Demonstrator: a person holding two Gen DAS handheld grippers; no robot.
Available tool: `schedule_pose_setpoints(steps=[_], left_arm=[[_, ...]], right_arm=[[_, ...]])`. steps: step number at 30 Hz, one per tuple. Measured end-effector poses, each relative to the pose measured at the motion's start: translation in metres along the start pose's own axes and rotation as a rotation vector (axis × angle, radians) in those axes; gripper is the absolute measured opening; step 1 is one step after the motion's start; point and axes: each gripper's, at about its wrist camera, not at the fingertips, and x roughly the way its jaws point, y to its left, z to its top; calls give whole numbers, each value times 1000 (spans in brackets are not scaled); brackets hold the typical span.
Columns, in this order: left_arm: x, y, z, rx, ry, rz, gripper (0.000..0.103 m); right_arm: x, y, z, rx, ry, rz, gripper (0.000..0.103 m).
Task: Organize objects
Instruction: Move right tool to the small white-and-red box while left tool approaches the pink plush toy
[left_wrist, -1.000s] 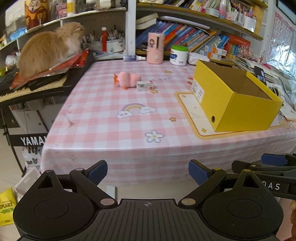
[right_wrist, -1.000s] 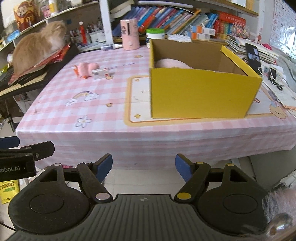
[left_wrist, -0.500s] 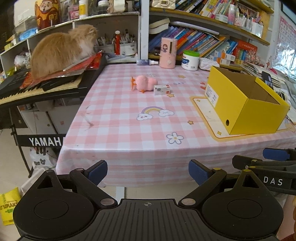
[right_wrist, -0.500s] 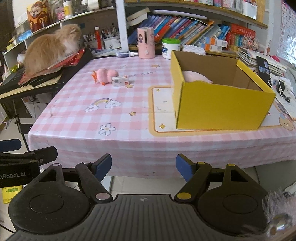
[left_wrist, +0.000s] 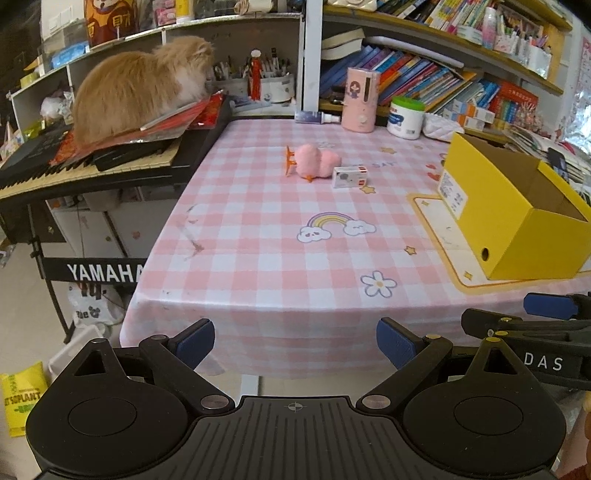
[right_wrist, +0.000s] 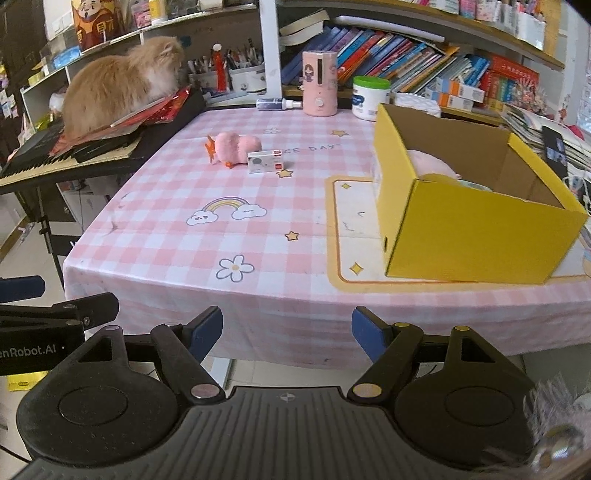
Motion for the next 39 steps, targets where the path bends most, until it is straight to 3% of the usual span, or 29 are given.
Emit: schedule_pose_setpoints(steps=[12,25,33,39], left_arm=[[42,8,42,-71,1,31,96],[96,15,94,-124,-2,96,96],[120,22,108,-149,31,142,96],[129,20,115,-132,43,162,96]], right_arm=[[52,-2,50,-42,12,66,75],[129,-9,130,-67,-18,93,75],[199,-3,184,-39,52,98,82],[242,15,196,-101,82,97,84]])
